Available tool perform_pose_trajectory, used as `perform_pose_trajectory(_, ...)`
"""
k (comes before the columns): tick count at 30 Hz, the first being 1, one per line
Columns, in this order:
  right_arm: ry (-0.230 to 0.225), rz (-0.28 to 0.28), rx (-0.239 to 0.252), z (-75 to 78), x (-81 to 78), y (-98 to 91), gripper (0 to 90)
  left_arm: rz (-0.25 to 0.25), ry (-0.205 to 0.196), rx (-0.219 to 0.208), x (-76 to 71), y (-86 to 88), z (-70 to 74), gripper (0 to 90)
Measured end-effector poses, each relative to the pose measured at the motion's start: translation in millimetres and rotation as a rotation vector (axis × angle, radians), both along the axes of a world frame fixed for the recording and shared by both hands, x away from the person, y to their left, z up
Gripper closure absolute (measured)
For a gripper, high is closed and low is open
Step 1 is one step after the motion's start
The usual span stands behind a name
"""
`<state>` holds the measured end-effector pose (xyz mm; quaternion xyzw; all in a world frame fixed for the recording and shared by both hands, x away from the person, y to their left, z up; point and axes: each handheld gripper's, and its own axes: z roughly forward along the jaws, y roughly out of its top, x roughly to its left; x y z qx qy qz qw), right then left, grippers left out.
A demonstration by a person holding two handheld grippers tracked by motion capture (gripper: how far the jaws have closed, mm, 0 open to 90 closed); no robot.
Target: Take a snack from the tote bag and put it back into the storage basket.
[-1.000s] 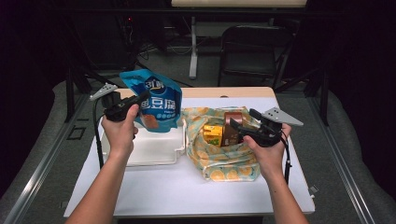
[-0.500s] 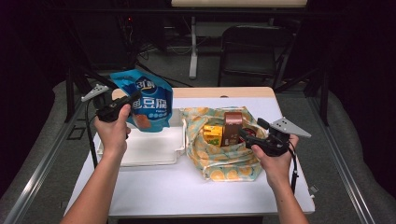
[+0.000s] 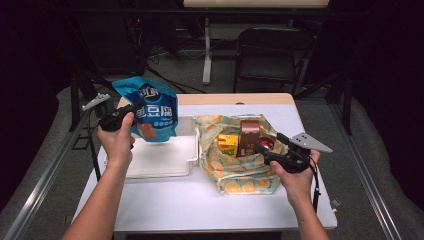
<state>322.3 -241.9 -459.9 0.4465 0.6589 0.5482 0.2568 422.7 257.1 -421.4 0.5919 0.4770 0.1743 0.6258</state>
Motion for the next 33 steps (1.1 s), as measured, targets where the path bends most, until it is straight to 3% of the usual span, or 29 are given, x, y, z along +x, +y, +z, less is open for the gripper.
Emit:
perform_pose_trajectory(7, 0.012, -0.004, -0.008, -4.2, 0.0, -2.4, 15.4, 0.016, -0.007, -0.012, 5.6, 4.3, -7.0, 89.9)
perform_pose_trajectory(18, 0.021, -0.013, -0.013, -7.8, 0.3, -3.1, 15.5, 0.048, 0.016, -0.053, 12.4, 20.7, -29.1, 89.9)
perform_pose_trajectory(33, 0.031, -0.018, -0.014, -11.4, 1.1, -2.9, 15.4, 0.101, 0.023, -0.034, 16.8, 39.0, -40.7, 89.9)
